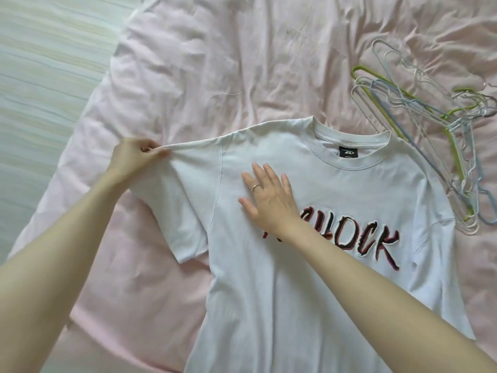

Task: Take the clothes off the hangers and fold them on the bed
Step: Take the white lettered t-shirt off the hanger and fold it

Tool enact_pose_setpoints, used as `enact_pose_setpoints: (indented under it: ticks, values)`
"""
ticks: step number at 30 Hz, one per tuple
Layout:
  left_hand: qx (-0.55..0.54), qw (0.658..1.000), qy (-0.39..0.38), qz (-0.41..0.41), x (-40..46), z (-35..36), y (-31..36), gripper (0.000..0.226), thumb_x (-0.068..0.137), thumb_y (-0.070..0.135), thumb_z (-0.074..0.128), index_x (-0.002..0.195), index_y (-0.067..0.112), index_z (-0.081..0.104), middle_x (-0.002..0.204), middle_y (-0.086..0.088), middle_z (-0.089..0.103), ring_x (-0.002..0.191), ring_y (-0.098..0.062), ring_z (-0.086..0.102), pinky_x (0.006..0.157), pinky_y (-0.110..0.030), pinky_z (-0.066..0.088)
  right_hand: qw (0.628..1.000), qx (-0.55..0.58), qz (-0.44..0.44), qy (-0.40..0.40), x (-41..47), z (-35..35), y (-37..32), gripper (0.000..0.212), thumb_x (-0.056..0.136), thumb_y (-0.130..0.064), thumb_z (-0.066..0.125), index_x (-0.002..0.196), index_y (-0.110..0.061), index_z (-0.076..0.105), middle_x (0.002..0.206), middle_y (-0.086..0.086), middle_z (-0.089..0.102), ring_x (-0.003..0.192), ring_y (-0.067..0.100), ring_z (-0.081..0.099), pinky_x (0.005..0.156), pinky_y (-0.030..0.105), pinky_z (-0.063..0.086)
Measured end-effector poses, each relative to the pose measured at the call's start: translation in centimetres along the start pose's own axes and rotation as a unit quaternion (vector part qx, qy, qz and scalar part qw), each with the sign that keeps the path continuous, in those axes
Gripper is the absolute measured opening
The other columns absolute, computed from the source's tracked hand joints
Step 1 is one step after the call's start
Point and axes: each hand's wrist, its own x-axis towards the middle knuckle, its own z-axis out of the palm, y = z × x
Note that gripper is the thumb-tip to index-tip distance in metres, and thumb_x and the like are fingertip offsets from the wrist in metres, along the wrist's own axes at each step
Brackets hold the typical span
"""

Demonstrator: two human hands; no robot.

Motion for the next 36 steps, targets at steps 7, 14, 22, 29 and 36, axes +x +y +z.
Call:
enact_pose_setpoints:
  ticks: [7, 14, 22, 29, 36]
  values:
    - [-0.389, 0.876, -0.059, -0.278, -5.9, 0.8, -4.1, 0.028, 0.086, 0.032, 0.065, 0.099, 0.007, 0.063, 0.093, -0.006, 0.070, 0.072, -0.012, 0.070, 0.059, -0.025, 0.058, 1.000, -0.012, 0.000, 0.012, 0.4, 1.1, -2.3, 0.060, 0.097, -0.049, 0.033, 0.150, -0.025, 0.016, 0.160, -0.001, 0.001, 0.146, 0.018, -0.005, 0.113, 0.053, -0.009]
    - [-0.271, 0.926, 0.078, -0.251, -8.4, 4.4, -3.7, 0.024, 0.096, 0.024, 0.051, 0.106, 0.002, 0.058, 0.099, -0.014, 0.068, 0.085, -0.024, 0.065, 0.069, -0.032, 0.053, 1.000, -0.010, -0.012, 0.012, -0.1, 3.0, -4.4, 0.072, 0.086, -0.059, 0.012, 0.149, -0.026, 0.022, 0.159, 0.000, 0.006, 0.147, 0.019, 0.000, 0.112, 0.055, -0.007]
    - [-0.082, 0.967, 0.176, -0.163, -7.7, 2.9, -5.3, 0.037, 0.099, 0.038, 0.041, 0.088, 0.005, 0.053, 0.090, -0.012, 0.057, 0.094, -0.032, 0.054, 0.069, -0.028, 0.028, 0.999, -0.031, 0.013, -0.016, -0.5, 3.3, -3.9, 0.061, 0.097, -0.050, 0.030, 0.151, -0.028, 0.011, 0.159, -0.002, -0.004, 0.146, 0.017, -0.008, 0.113, 0.052, -0.011]
    - [-0.043, 0.966, 0.170, -0.189, -12.2, 5.0, -6.1, 0.041, 0.097, 0.036, 0.045, 0.114, -0.001, 0.048, 0.115, -0.026, 0.058, 0.107, -0.042, 0.052, 0.081, -0.042, 0.038, 0.999, -0.024, -0.035, -0.014, -1.8, 4.3, -7.0, 0.064, 0.096, -0.052, 0.033, 0.151, -0.029, 0.009, 0.159, -0.002, -0.005, 0.146, 0.017, -0.009, 0.112, 0.055, -0.012]
    - [-0.042, 0.969, 0.137, -0.202, -11.5, 3.9, -6.7, 0.031, 0.093, 0.035, 0.051, 0.096, 0.005, 0.055, 0.096, -0.017, 0.061, 0.097, -0.037, 0.054, 0.076, -0.038, 0.036, 0.997, -0.059, -0.044, -0.032, -1.6, 5.1, -6.9, 0.065, 0.095, -0.056, 0.030, 0.151, -0.031, 0.009, 0.159, -0.003, -0.006, 0.146, 0.018, -0.009, 0.111, 0.057, -0.010]
